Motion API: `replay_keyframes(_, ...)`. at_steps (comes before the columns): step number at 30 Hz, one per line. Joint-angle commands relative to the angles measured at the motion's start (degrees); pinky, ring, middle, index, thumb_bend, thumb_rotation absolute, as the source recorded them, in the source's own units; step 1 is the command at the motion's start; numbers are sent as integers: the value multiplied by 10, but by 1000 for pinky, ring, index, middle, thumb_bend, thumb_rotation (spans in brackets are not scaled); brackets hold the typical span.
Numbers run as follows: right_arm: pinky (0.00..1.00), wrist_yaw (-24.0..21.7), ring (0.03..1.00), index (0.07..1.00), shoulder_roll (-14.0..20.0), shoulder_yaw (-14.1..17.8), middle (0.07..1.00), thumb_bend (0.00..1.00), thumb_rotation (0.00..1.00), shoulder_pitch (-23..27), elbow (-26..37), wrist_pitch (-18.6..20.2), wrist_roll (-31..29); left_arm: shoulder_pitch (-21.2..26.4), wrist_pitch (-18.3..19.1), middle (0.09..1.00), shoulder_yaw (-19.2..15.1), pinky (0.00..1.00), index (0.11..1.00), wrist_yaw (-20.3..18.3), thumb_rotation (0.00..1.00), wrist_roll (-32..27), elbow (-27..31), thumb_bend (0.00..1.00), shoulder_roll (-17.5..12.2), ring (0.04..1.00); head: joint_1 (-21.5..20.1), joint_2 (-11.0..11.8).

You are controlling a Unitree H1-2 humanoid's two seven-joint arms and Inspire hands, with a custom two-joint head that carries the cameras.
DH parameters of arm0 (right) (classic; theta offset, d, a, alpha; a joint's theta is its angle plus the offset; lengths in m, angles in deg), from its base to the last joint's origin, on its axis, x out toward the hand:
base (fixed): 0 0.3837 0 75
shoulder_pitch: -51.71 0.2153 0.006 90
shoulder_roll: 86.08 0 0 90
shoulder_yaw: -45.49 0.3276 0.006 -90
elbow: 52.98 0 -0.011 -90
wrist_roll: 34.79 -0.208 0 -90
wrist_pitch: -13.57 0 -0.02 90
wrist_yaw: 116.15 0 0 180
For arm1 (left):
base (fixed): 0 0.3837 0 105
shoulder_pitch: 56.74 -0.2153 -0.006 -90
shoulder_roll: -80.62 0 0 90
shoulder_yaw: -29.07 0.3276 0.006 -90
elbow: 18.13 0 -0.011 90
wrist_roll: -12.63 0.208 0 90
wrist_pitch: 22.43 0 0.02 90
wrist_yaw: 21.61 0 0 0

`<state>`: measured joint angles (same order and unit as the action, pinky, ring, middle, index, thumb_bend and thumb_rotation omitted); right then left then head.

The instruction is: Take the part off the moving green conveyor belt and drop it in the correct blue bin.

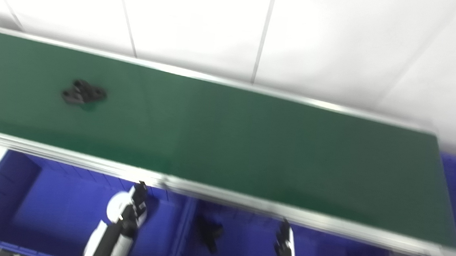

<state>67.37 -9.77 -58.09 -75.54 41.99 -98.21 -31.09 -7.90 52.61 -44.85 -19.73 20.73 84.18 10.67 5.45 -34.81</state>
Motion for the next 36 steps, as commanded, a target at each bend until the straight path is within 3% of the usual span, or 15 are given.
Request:
replay_keyframes(1,1000,-8,1000,1000,2,6,1000,764,986,3,-4,-33,-5,7,-49,1000,14,1000,1000,15,969,8,-15,678,24,1000,10,12)
replay_keyframes(7,1000,-23,1000,1000,11,22,1000,753,976,27,-47,-50,-29,29,-83,1000,18,1000,1000,26,974,13,-68,643,36,1000,39,46)
replay_keyframes(15,1000,-37,1000,1000,18,39,1000,762,998,44,-73,-51,-38,43,-97,1000,21,998,1000,48,976,36,-106,683,50,1000,81,65)
replay_keyframes(19,1000,-39,1000,1000,18,43,1000,821,1000,44,-73,-50,-34,47,-100,1000,24,1000,1000,51,971,40,-112,695,47,998,98,70)
replay_keyframes(26,1000,-43,1000,1000,11,43,1000,823,979,43,-75,-51,-41,48,-110,1000,16,962,1000,75,987,65,-120,681,51,961,86,75)
replay_keyframes(36,1000,-45,1000,1000,7,46,1000,830,989,43,-74,-51,-37,53,-110,1000,20,975,1000,69,1000,64,-123,671,43,958,60,71)
